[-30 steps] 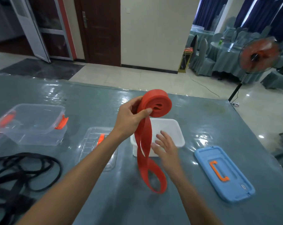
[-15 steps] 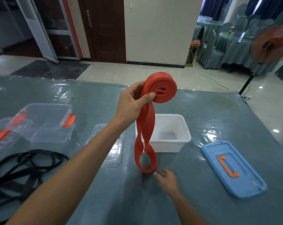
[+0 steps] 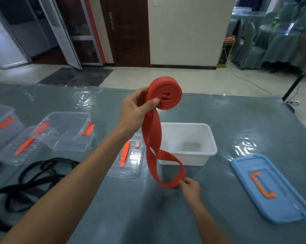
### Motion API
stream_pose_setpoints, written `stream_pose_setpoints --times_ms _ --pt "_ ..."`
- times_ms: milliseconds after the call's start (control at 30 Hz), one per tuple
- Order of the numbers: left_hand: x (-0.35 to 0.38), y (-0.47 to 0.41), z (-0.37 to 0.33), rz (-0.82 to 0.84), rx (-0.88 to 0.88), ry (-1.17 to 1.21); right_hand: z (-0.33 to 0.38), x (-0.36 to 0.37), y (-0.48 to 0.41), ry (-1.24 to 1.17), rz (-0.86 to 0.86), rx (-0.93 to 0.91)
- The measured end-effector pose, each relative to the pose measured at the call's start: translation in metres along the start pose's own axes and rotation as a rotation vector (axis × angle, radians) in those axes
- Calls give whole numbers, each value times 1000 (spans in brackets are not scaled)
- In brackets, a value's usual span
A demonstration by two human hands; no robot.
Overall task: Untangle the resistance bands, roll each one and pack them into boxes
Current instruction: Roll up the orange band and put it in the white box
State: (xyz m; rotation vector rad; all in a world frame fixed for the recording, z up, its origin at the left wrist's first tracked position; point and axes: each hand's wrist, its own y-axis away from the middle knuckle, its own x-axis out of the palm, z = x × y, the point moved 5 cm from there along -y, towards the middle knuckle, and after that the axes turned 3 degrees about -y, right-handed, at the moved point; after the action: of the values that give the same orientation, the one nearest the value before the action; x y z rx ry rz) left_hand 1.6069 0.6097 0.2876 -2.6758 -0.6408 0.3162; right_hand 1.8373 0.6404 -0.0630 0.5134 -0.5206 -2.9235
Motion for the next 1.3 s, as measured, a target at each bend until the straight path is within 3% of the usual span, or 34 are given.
stream_pose_setpoints --times_ms 133,267,367,433,533,667,967,1100,1300 --pt "-4 -6 9 -49 -26 -46 41 -26 16 -185 169 -103" --pt "-15 -8 16 -149 -49 -86 63 -42 33 -359 483 -114" --pt "-17 -3 14 -194 -52 -133 68 -54 45 -417 735 -44" --pt "-16 -1 8 -237 -64 -115 63 -65 44 -393 799 43" --pt "-18 3 -1 -312 -87 -56 47 -81 34 -316 780 86" --pt "-19 17 -10 -361 -142 60 27 -99 15 -155 588 -89" --pt "-8 51 -25 -438 -178 181 -11 -126 -11 -171 356 -138" --pt "-6 62 -28 -468 -192 151 -16 -133 -12 -254 426 -84" --pt "-11 75 -28 -512 -236 137 -12 -142 2 -557 693 196"
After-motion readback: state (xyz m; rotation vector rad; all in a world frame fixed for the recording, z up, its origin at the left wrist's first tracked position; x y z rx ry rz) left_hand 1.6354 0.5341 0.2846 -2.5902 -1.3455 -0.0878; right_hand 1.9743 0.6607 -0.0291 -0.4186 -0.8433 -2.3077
